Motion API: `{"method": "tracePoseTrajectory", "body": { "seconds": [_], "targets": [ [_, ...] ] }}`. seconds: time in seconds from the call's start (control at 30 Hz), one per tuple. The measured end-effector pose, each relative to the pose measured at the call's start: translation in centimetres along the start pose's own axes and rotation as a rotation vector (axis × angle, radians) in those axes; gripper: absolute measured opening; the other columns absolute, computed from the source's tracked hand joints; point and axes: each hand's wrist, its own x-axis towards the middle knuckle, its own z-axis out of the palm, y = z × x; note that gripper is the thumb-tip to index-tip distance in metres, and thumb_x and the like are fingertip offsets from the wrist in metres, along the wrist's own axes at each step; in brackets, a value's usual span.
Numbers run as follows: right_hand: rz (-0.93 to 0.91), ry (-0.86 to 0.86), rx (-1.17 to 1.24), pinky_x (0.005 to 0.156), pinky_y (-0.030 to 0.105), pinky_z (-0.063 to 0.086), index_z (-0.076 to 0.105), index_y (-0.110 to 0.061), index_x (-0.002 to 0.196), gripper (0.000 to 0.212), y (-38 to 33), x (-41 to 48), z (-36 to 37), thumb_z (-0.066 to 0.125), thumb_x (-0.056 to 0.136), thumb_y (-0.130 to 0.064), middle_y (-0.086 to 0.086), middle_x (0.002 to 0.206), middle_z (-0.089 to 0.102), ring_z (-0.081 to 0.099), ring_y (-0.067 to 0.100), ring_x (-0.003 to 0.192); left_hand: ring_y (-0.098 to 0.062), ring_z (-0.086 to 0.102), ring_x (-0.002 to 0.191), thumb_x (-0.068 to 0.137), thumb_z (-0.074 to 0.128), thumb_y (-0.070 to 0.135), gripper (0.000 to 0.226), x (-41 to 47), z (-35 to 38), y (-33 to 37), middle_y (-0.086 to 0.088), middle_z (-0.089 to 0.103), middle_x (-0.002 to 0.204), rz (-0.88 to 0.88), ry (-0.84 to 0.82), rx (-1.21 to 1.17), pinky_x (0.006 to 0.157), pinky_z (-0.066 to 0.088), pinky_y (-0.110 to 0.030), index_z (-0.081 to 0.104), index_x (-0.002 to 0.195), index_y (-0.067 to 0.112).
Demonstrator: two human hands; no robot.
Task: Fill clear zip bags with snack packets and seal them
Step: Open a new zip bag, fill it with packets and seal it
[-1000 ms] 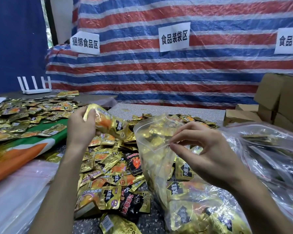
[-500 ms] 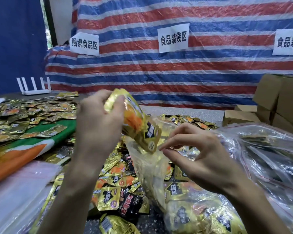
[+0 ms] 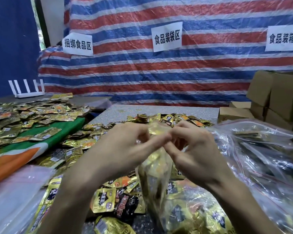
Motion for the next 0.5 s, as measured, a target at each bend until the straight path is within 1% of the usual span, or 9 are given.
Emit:
{"method": "tracePoseTrajectory", "body": {
  "seconds": [0.03,0.07,0.13,0.17,0.23,0.27,0.33,0.4,0.5],
  "targets": [
    [0.031,0.013,-0.008,0.058,0.016,0.039,0.070,-0.018,0.073,0.015,0.0,0.0,0.0,0.073,0.086,-0.014,-0.006,0.072,0.059,0.054,0.010,0.067,0.007,0.059,0.077,0.075,0.041,0.081,0.048,-0.2,-0.4,-0.3,0.023,0.065,0.076,0.040,-0.024,0.051,0.063,0.043,-0.016,0.066,0.077,0.039],
    [0.058,0.026,-0.008,0.058,0.016,0.040,0.072,-0.018,0.075,0.012,0.0,0.0,0.0,0.073,0.087,-0.016,-0.008,0.072,0.059,0.055,0.010,0.069,0.006,0.058,0.081,0.076,0.051,0.072,0.039,-0.2,-0.7,-0.7,0.022,0.065,0.078,0.060,-0.032,0.085,0.067,0.044,-0.020,0.067,0.078,0.037],
    [0.089,0.048,-0.011,0.059,0.016,0.040,0.074,-0.021,0.078,0.009,-0.3,-0.1,-0.1,0.073,0.087,-0.021,-0.012,0.072,0.059,0.055,0.007,0.069,0.002,0.058,0.087,0.079,0.059,0.059,0.029,0.0,-1.1,-1.3,0.020,0.065,0.088,0.086,-0.018,0.095,0.077,0.048,-0.032,0.070,0.083,0.033],
    [0.099,0.052,-0.015,0.060,0.017,0.041,0.074,-0.022,0.078,0.009,-0.5,-0.1,-0.2,0.073,0.086,-0.025,-0.012,0.072,0.060,0.055,0.005,0.069,0.001,0.057,0.092,0.078,0.059,0.058,0.030,0.1,-1.4,-1.6,0.020,0.065,0.093,0.094,-0.006,0.085,0.078,0.048,-0.034,0.071,0.084,0.032],
    [0.111,0.032,-0.019,0.062,0.031,0.047,0.073,-0.024,0.075,0.015,-0.9,-0.2,-0.6,0.071,0.082,-0.038,-0.012,0.073,0.062,0.058,0.004,0.071,0.004,0.053,0.102,0.074,0.054,0.060,0.032,0.3,-1.9,-2.0,0.023,0.060,0.104,0.091,0.009,0.036,0.075,0.045,-0.029,0.071,0.082,0.033],
    [0.109,0.012,-0.022,0.063,0.034,0.048,0.072,-0.025,0.073,0.022,-1.1,-0.2,-0.9,0.069,0.079,-0.046,-0.013,0.072,0.062,0.058,0.005,0.071,0.006,0.049,0.107,0.072,0.054,0.059,0.031,0.3,-2.2,-2.3,0.025,0.056,0.109,0.087,0.018,0.011,0.076,0.043,-0.025,0.071,0.081,0.035],
    [0.083,-0.051,-0.052,0.062,0.034,0.048,0.068,-0.026,0.069,0.036,-1.4,-0.1,-1.7,0.061,0.074,-0.061,-0.015,0.071,0.060,0.057,0.004,0.072,0.008,0.044,0.113,0.071,0.056,0.059,0.027,0.1,-2.8,-2.9,0.026,0.051,0.114,0.085,0.040,-0.011,0.081,0.042,-0.021,0.071,0.079,0.038],
    [0.059,-0.149,-0.095,0.066,0.033,0.048,0.064,-0.028,0.067,0.039,-1.2,0.0,-2.6,0.056,0.071,-0.066,-0.016,0.074,0.058,0.055,0.003,0.077,0.006,0.045,0.111,0.069,0.056,0.062,0.027,-0.1,-3.4,-3.4,0.027,0.050,0.109,0.081,0.061,-0.009,0.078,0.043,-0.020,0.071,0.079,0.041],
    [0.078,-0.332,-0.140,0.086,0.035,0.047,0.061,-0.032,0.068,0.026,-0.3,0.0,-3.5,0.068,0.072,-0.057,-0.020,0.093,0.058,0.050,0.002,0.100,0.002,0.051,0.095,0.068,0.054,0.062,0.030,-0.4,-4.2,-4.1,0.023,0.052,0.095,0.059,0.074,-0.009,0.070,0.043,-0.017,0.070,0.085,0.044]
  ]
}}
